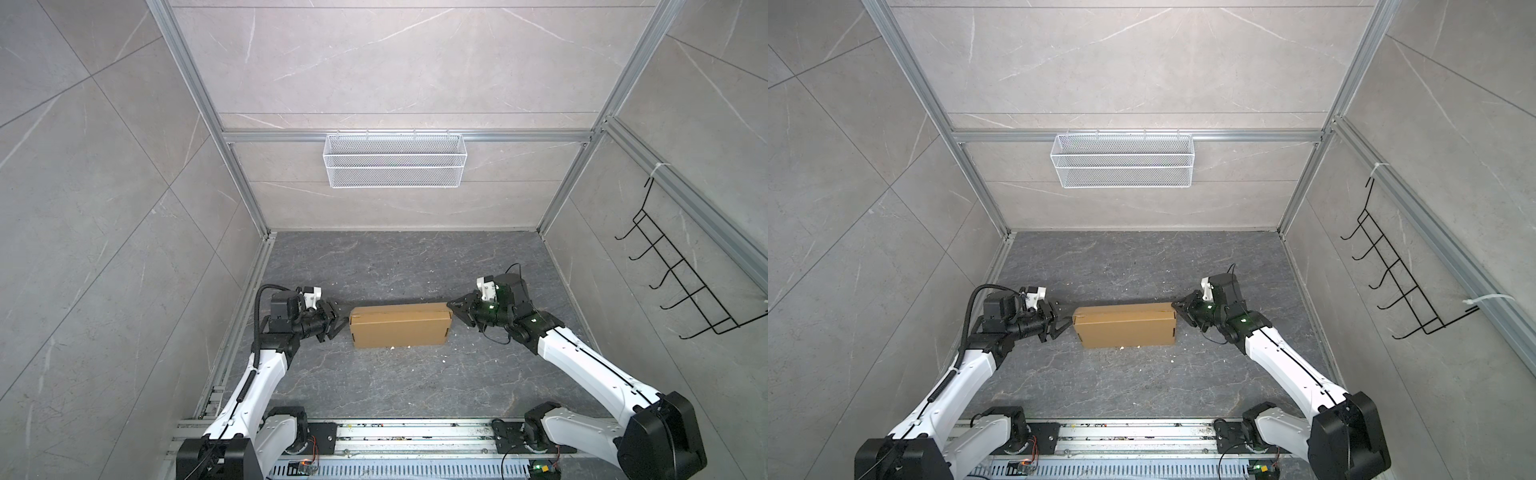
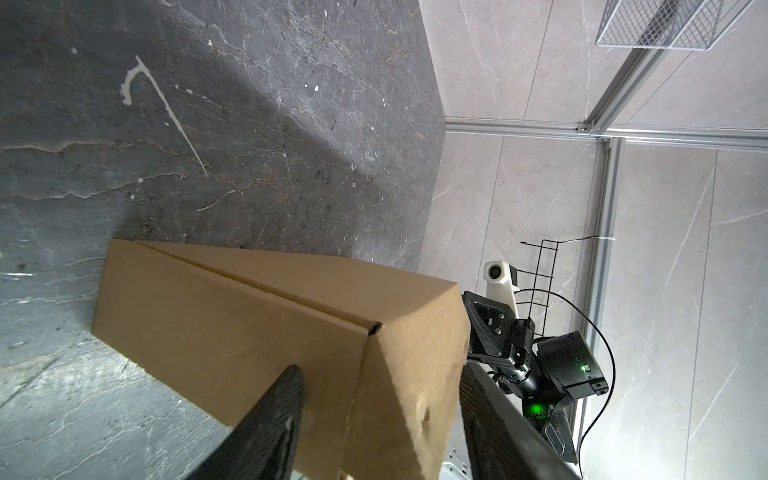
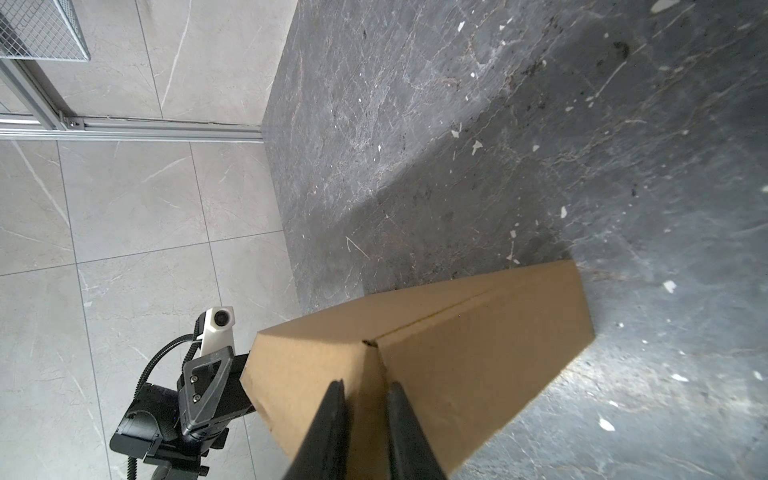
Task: Fold the paper box
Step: 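Keep gripping both ends of the brown box, pressing its end flaps closed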
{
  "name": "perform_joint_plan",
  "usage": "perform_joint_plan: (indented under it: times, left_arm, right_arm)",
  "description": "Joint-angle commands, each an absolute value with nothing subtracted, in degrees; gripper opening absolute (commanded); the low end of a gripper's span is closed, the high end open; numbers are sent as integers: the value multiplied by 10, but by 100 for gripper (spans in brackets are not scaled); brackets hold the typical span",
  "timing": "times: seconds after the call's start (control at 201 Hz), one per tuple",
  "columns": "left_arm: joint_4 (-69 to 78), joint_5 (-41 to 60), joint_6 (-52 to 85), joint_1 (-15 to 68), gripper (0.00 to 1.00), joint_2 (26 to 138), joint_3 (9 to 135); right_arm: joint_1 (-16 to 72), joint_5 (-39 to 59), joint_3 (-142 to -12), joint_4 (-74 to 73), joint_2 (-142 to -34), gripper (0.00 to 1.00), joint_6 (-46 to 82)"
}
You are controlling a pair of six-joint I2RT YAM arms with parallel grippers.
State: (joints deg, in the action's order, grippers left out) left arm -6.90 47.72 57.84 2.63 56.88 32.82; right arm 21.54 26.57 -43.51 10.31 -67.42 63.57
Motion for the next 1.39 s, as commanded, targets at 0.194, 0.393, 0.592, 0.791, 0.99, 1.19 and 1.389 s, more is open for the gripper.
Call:
perform_joint_plan:
  times: [0.194,0.393,0.592,0.791,0.99,1.19,1.389]
  left_arm:
    - [-83,531,537,31,57,563,349]
    - [-76,544,527,31,48,576,343]
    - [-93,547,494,31,46,597,341]
    - [-108,541,468,30,43,615,345]
    - [-112,539,469,30,43,618,357]
    - [-139,533,457,30,44,607,381]
    - [-152,527,427,30,38,625,356]
  right_arm:
    - [229,243,-403,209,-711,21,624]
    - [229,242,-403,212,-711,21,623]
    - [230,240,-400,214,-711,21,621]
    - [229,234,-392,222,-718,21,604]
    - [230,229,-391,225,-717,21,596]
    - [236,219,-403,232,-723,21,589]
    - [240,203,-391,235,-733,20,560]
